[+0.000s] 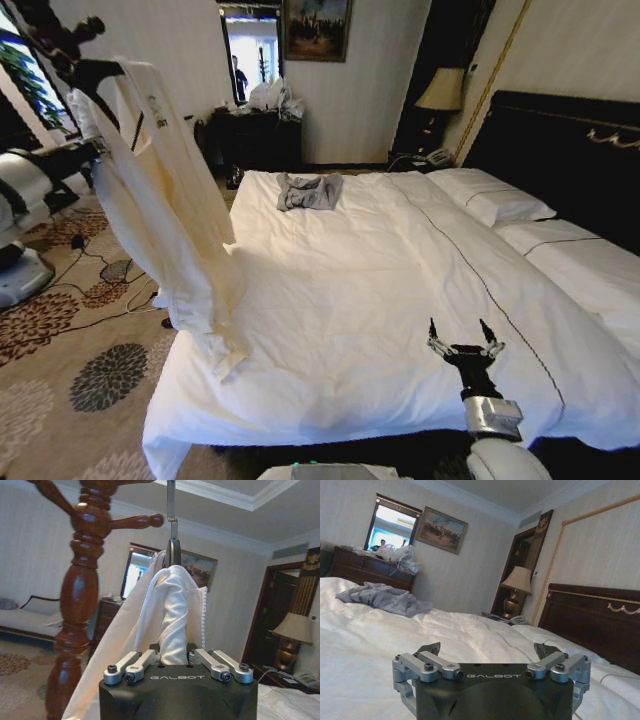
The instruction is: Pick up the clothes from the bed and hang them on the clothes hanger.
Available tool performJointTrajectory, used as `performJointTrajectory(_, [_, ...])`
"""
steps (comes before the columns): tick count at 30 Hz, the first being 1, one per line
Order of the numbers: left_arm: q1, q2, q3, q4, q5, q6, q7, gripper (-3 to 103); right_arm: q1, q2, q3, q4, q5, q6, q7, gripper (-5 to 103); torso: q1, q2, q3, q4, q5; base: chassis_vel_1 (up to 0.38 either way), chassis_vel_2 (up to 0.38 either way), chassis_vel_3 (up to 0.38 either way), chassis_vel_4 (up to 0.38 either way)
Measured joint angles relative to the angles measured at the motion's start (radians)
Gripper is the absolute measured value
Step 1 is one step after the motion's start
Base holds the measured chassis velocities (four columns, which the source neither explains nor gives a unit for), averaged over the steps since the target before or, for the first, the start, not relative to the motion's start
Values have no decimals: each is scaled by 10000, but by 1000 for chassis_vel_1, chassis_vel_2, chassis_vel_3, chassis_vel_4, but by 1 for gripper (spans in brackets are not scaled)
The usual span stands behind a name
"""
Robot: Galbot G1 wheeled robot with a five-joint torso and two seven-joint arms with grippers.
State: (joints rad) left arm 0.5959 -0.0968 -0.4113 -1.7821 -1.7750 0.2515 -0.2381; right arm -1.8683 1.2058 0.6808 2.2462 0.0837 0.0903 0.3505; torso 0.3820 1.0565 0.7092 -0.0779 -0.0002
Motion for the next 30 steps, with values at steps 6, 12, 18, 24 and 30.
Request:
performJointTrajectory(6, [-62, 442, -28, 799, -252, 187, 230, 18, 261, -331, -529, -226, -12, -1, 0, 100, 0, 0, 0, 3, 3, 0, 0, 0, 0])
performJointTrajectory(12, [-329, 262, 381, 1379, 6, 308, 731, 18, 312, -378, -610, -245, 14, -1, 8, 100, 0, 1, 0, 2, 2, 0, 0, 0, 0])
performJointTrajectory(18, [-542, -419, 693, 1232, 805, 347, 1237, 18, 315, -313, -626, -225, 20, -6, 13, 100, 0, 0, 0, 0, 2, 0, 0, 0, 0])
performJointTrajectory(24, [-741, -885, 829, 707, 1336, 315, 1432, 18, 232, -314, -538, -149, 20, -11, 22, 100, 0, 0, 0, -2, 5, 0, 0, 0, 0])
performJointTrajectory(30, [-579, -1476, 1085, 685, 1947, 218, 1514, 18, 261, -299, -477, -64, 41, -55, 33, 100, -1, 1, 0, 4, 1, 0, 0, 0, 0])
